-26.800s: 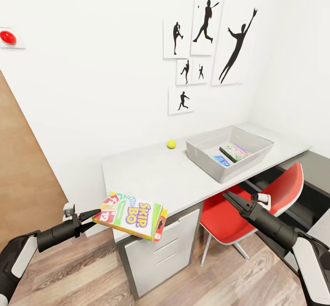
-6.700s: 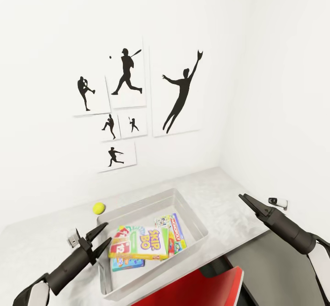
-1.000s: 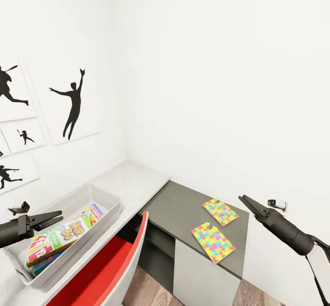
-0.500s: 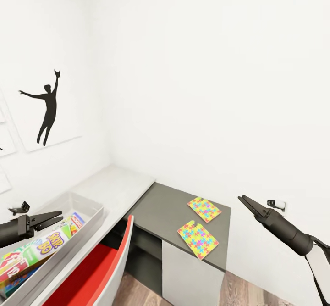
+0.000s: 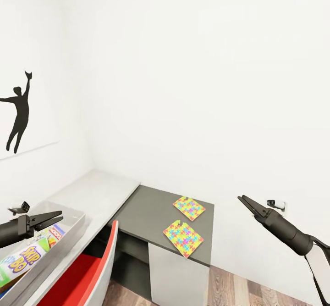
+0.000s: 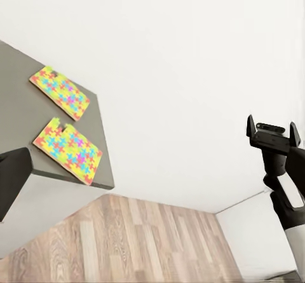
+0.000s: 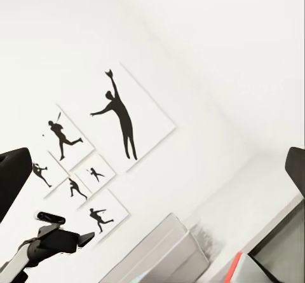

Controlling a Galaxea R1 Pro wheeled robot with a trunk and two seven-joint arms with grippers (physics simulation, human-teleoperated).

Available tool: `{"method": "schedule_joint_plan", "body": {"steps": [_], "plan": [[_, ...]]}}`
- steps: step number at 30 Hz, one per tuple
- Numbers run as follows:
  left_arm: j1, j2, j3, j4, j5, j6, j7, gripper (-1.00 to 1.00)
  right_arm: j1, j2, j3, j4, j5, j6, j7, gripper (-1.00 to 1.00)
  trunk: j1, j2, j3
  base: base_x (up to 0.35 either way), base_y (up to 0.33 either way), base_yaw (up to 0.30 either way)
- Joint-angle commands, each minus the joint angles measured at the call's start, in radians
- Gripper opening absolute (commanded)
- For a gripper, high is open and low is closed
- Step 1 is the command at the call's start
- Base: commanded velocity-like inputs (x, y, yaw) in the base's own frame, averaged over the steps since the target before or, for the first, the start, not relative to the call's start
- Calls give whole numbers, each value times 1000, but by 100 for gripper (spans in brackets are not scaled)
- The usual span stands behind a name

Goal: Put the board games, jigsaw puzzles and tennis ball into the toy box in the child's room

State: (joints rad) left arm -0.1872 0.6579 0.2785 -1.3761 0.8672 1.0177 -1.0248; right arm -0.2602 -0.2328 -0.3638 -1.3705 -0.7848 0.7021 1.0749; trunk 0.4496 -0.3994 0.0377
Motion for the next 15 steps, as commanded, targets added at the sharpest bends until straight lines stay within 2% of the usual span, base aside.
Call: {"method": "schedule_joint_plan", "body": {"steps": [1, 15], "plan": [[0, 0, 1, 0, -1, 4, -3, 100, -1, 0, 0, 1, -5, 7, 0, 100, 0, -1, 0, 0, 0, -244], [0, 0, 1, 0, -1, 4, -3, 100, -1, 1, 2, 14, -5, -9, 0, 100, 0, -1, 13, 0, 0, -244]]}}
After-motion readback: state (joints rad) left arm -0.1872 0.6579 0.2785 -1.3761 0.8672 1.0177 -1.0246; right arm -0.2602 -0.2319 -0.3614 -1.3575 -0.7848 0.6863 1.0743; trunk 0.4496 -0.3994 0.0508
